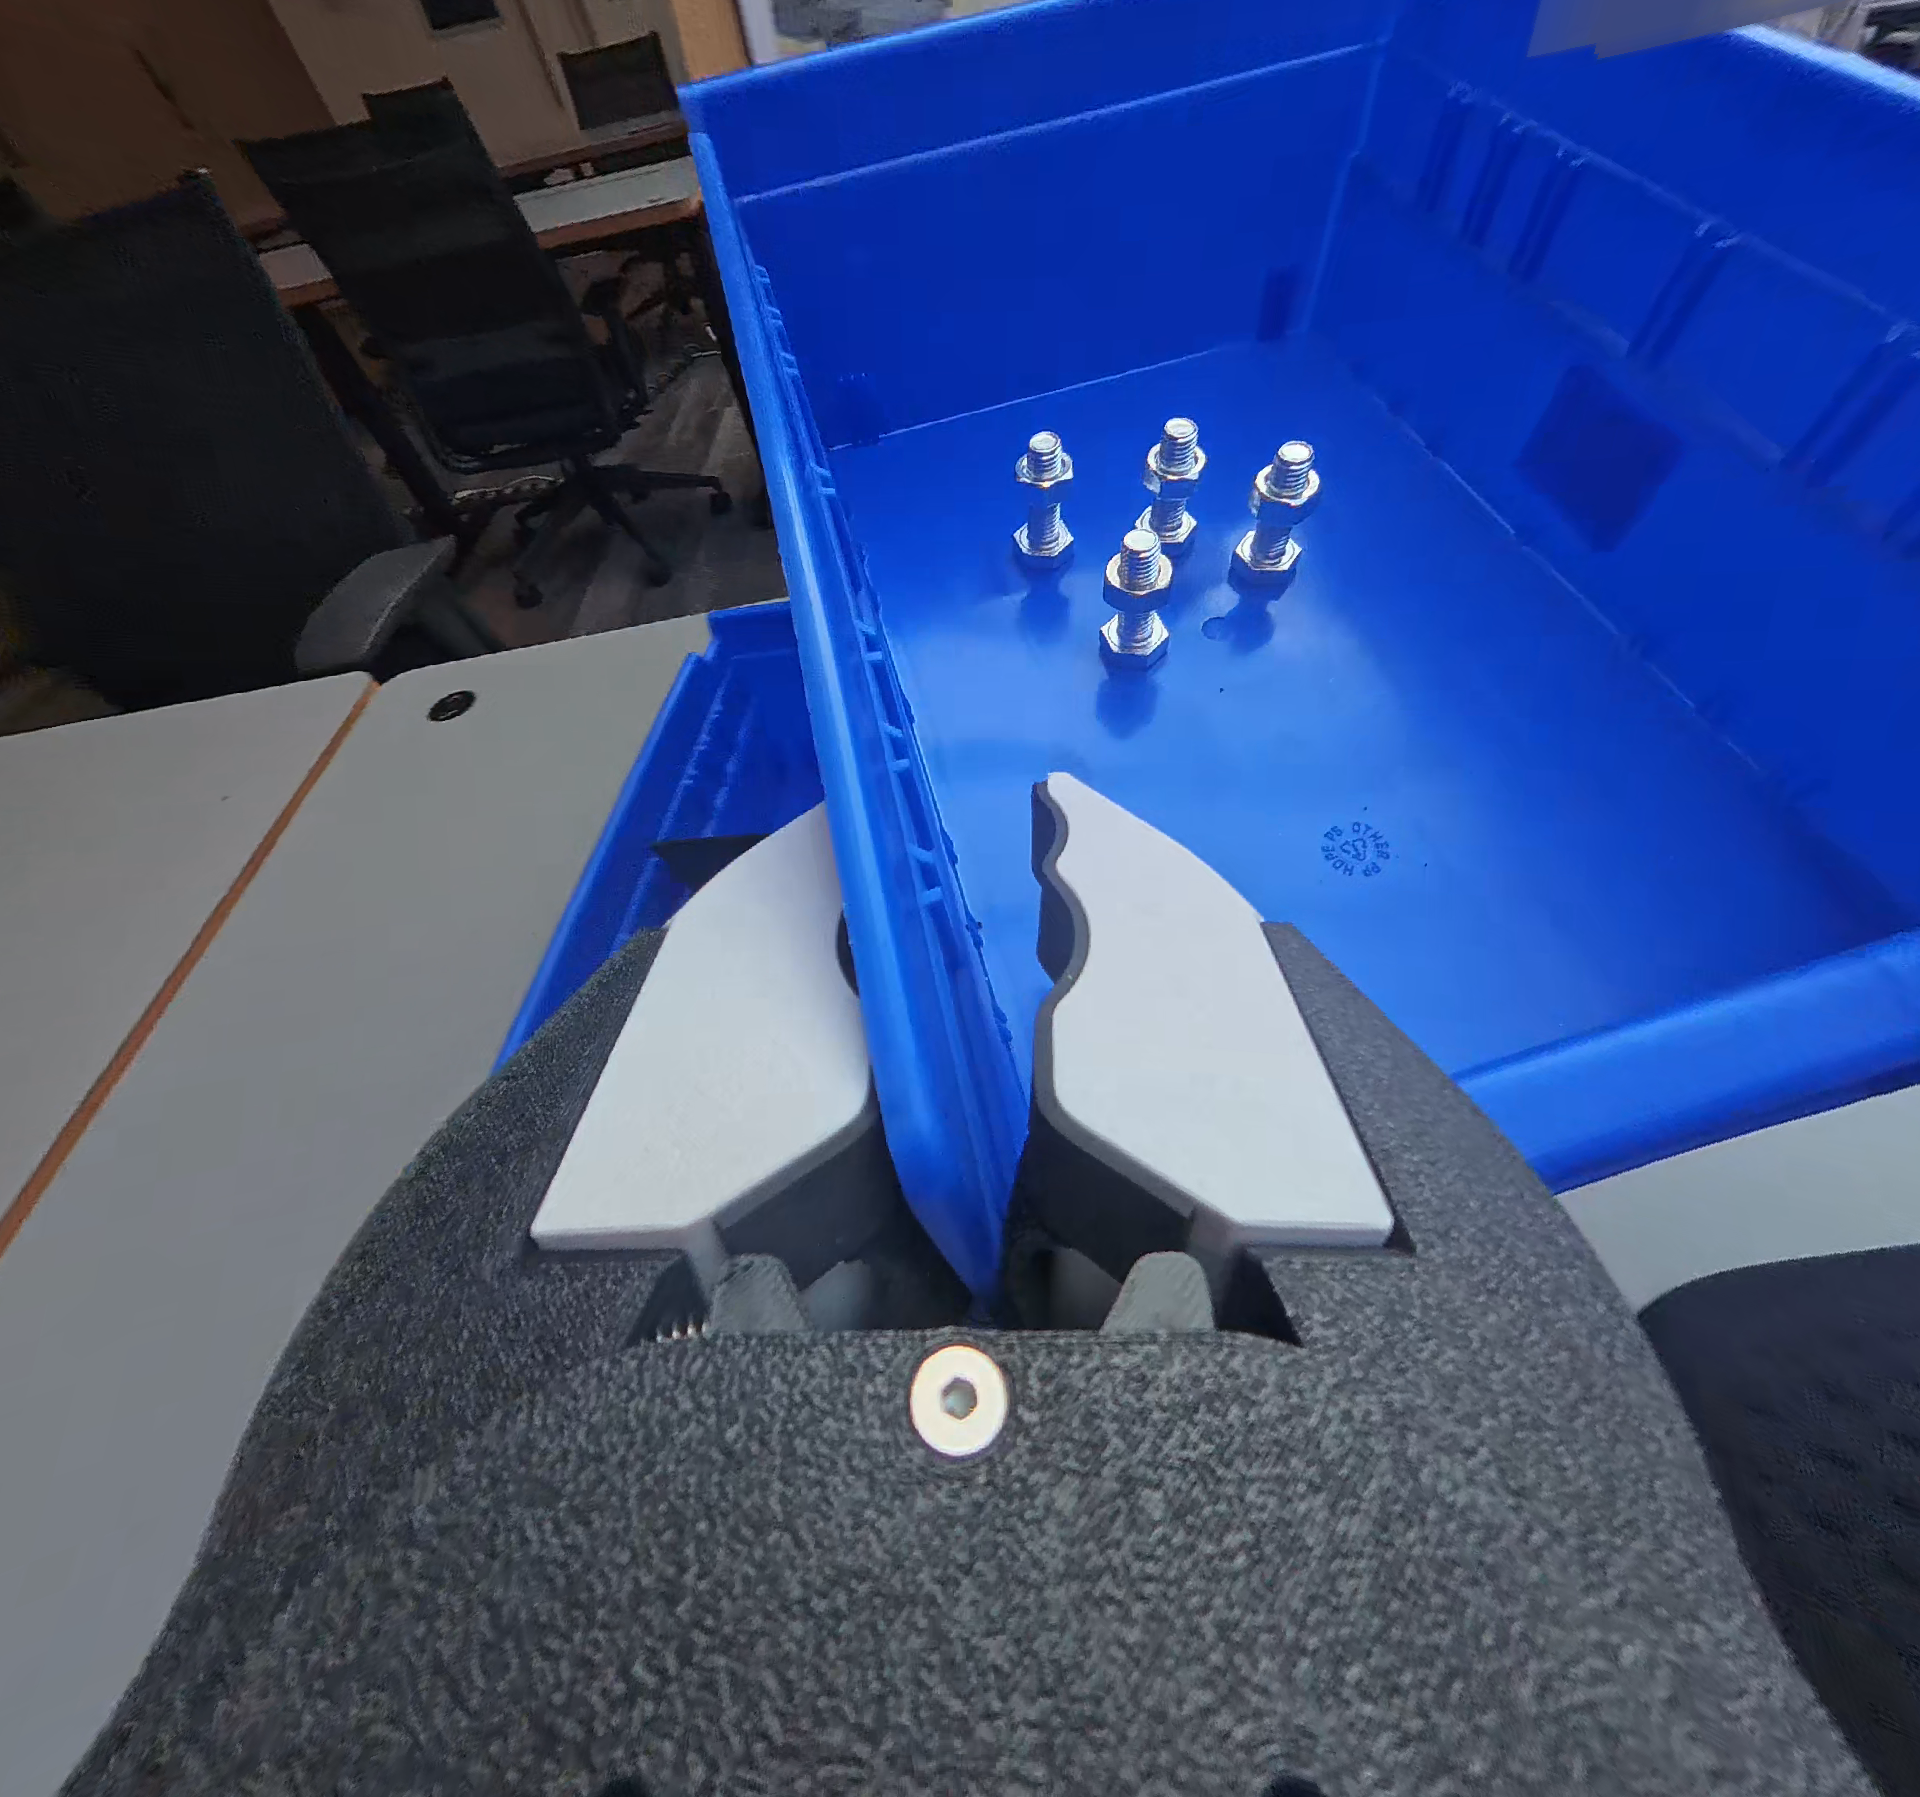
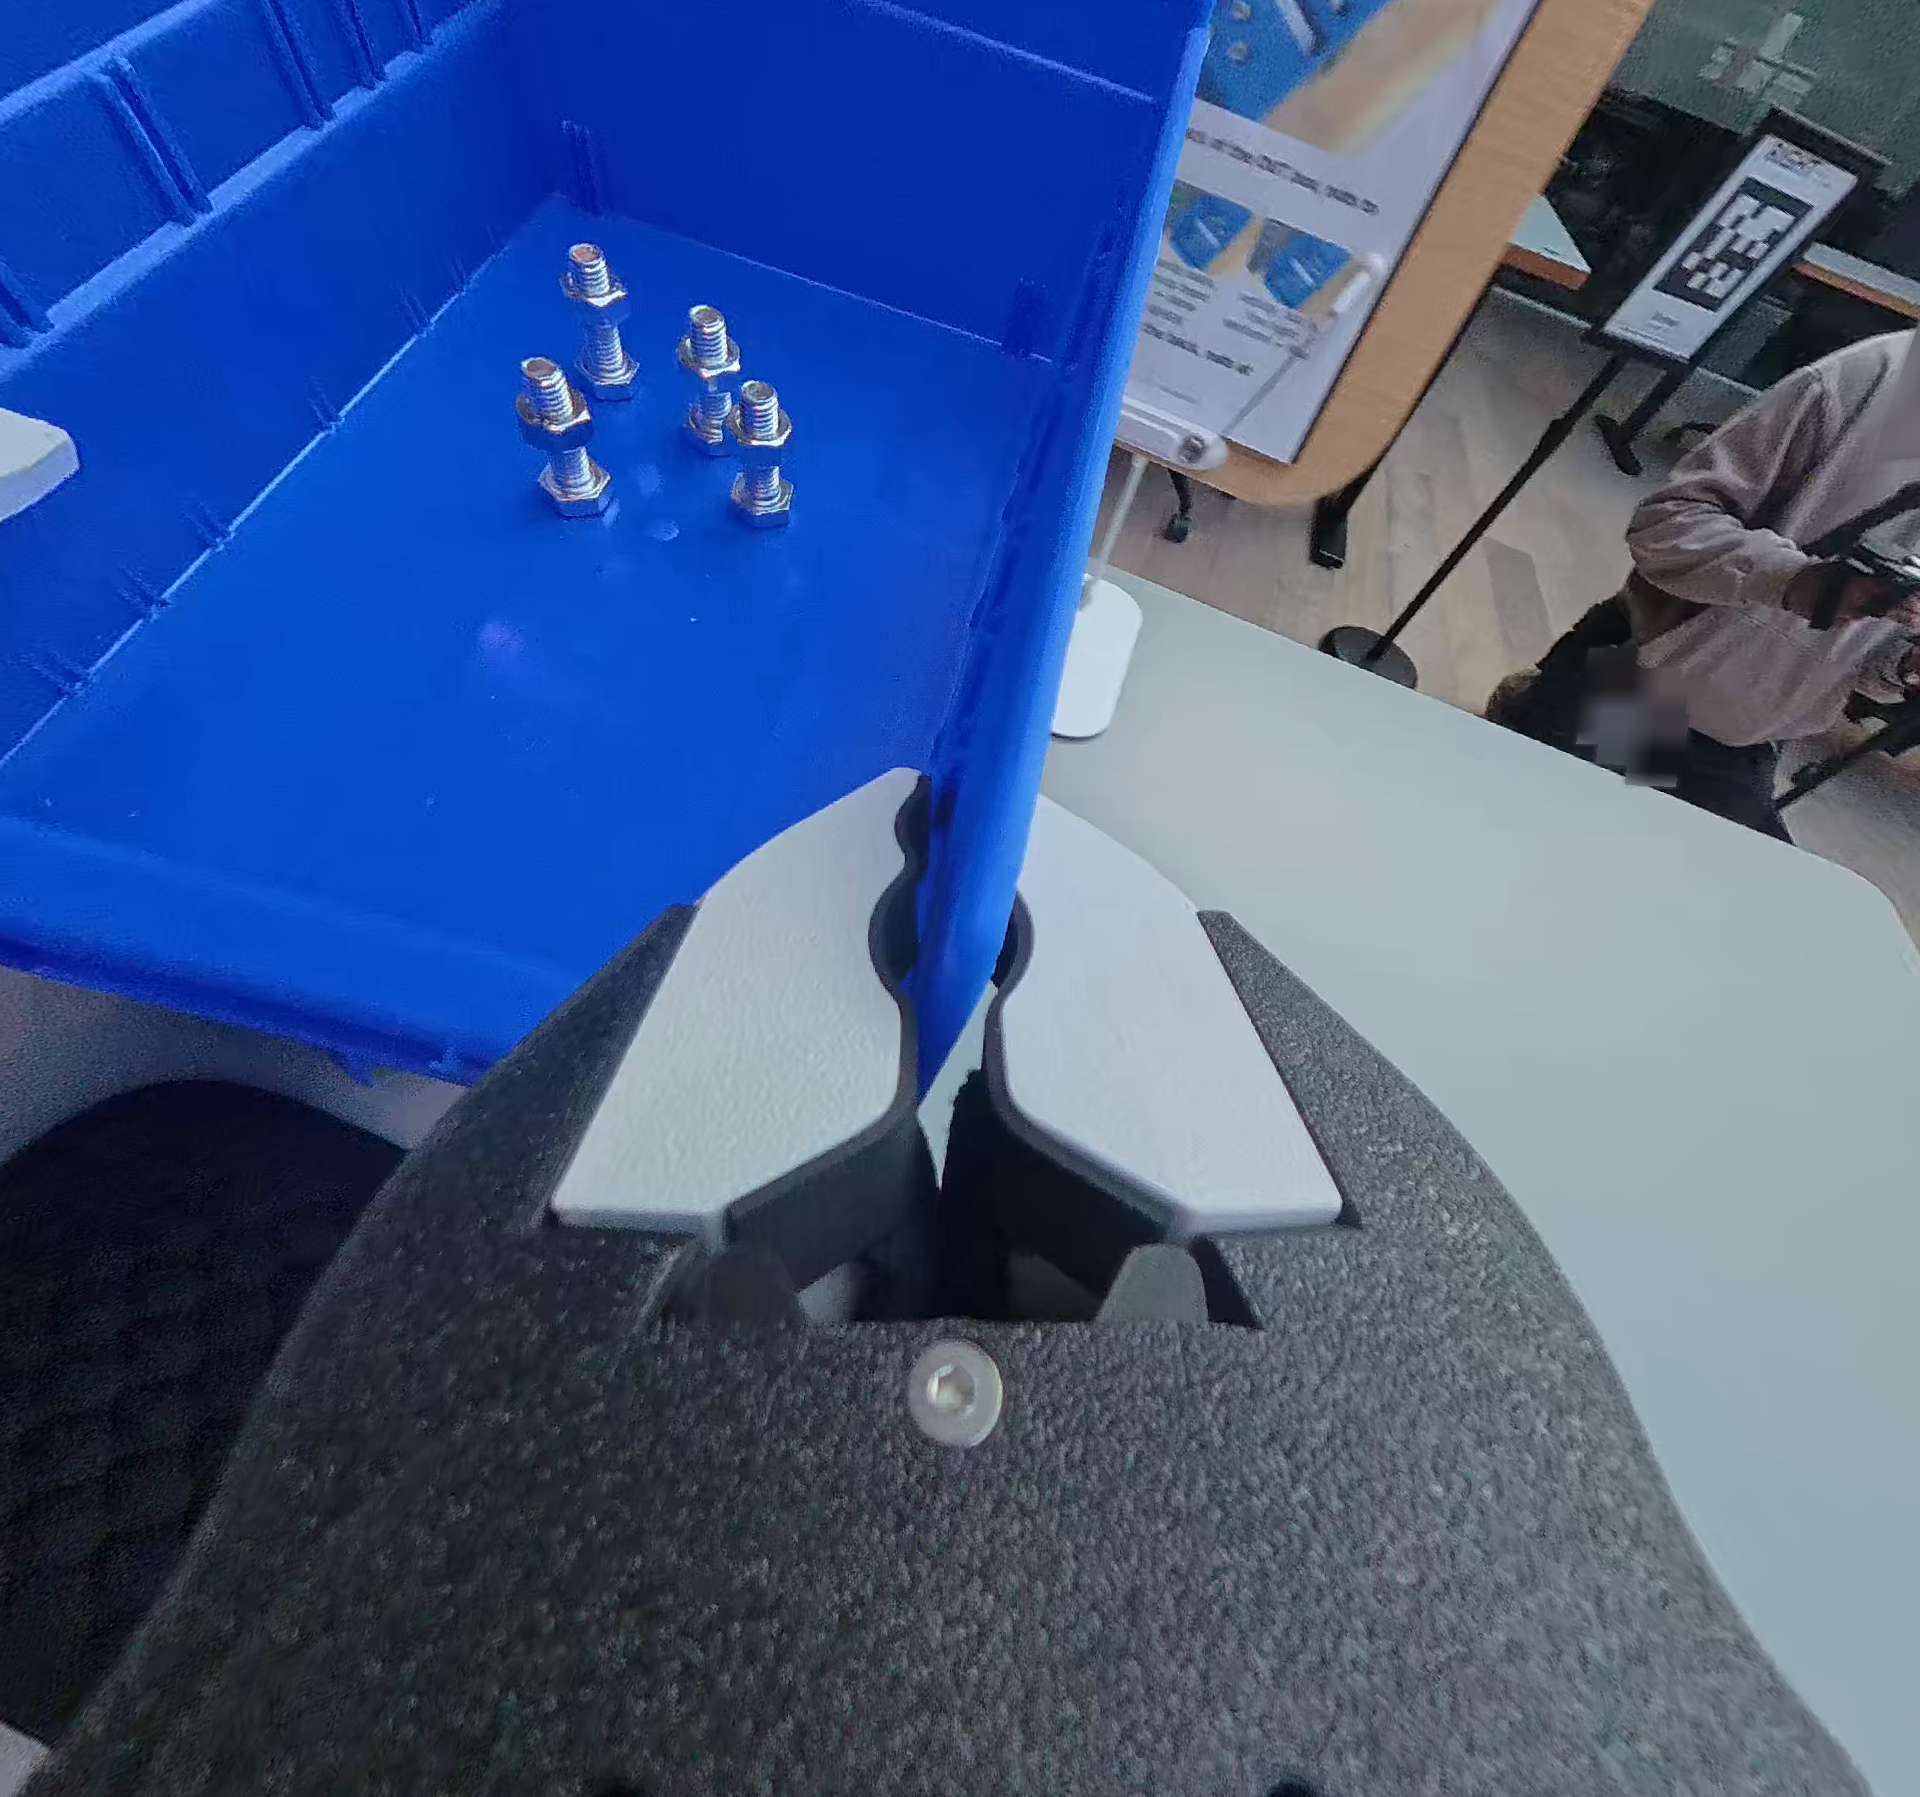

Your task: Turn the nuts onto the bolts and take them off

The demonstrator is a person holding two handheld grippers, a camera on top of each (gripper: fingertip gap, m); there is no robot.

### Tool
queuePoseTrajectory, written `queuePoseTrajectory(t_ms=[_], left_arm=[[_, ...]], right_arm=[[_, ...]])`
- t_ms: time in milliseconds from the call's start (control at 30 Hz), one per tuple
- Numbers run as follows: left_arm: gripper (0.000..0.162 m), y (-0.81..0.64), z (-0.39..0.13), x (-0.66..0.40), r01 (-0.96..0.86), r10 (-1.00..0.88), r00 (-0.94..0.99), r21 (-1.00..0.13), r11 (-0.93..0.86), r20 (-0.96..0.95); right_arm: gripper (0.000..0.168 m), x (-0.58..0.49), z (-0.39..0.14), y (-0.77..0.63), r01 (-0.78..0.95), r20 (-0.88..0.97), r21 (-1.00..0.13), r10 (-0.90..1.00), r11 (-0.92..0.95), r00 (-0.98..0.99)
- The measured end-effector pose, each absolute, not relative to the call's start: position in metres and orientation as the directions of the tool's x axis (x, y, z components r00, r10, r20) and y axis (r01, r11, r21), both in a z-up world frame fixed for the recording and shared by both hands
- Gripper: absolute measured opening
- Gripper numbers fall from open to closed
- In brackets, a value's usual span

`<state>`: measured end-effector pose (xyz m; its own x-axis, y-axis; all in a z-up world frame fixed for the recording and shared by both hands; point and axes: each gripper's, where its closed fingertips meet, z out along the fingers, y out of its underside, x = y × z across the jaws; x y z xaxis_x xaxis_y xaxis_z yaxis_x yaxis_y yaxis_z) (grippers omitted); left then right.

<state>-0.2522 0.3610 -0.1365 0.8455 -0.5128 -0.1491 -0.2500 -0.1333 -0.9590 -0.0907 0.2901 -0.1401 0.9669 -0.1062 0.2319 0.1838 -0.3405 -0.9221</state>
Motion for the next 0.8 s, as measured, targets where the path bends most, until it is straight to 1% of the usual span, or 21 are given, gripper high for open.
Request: queuePoseTrajectory(t_ms=[200,467,633,800], left_arm=[[0.024,0.380,-0.130,-0.362,-0.233,-0.391,0.907,-0.959,-0.161,-0.155],[0.024,0.396,-0.141,-0.503,-0.204,-0.233,0.960,-0.956,-0.213,-0.153],[0.025,0.403,-0.161,-0.573,-0.190,-0.168,0.974,-0.946,-0.262,-0.150],[0.025,0.414,-0.200,-0.615,-0.179,-0.155,0.979,-0.927,-0.329,-0.134]], right_arm=[[0.006,-0.193,-0.138,0.332,0.214,0.214,-0.928,0.034,-0.306,0.976],[0.007,-0.327,-0.150,0.378,0.249,0.192,-0.928,0.216,-0.278,0.957],[0.008,-0.395,-0.171,0.397,0.277,0.188,-0.916,0.298,-0.290,0.936],[0.009,-0.435,-0.210,0.411,0.315,0.193,-0.887,0.348,-0.339,0.917]])
